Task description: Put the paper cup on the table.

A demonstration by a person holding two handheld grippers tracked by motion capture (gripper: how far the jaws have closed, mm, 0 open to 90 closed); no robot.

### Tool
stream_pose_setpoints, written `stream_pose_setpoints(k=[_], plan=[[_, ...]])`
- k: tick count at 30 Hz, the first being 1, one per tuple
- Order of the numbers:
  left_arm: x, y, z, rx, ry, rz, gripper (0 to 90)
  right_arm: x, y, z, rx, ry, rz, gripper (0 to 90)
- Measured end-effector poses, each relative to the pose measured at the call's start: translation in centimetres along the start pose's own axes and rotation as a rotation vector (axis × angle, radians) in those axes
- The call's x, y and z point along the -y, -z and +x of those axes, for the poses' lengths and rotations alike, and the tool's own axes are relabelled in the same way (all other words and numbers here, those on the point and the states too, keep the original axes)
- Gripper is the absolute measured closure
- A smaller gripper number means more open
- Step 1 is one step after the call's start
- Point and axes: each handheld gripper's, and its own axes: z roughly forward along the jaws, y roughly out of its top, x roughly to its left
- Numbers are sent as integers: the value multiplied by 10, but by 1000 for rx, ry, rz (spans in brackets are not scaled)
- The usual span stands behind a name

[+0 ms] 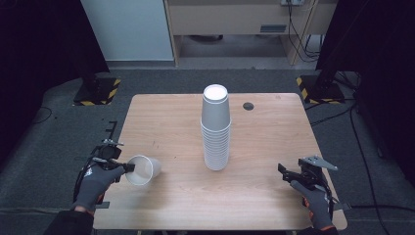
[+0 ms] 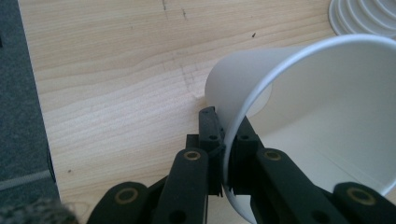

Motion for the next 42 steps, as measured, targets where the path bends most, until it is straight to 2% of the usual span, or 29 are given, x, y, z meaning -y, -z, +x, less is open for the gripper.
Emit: stream_pose_setpoints(k=[18,26,36,42], plan=[[-23,-13,11,-24,84,167,858,1,-1,0,-6,3,6,112],[-28,-22,11,-36,109,231,858,1,-1,0,-9,4,7,113],[-34,-29,9,-45,143,273,857,1,-1,0,-10,4,8,113],[-36,-35,9,-43,157,274,851,1,-1,0,-10,3,9,113]])
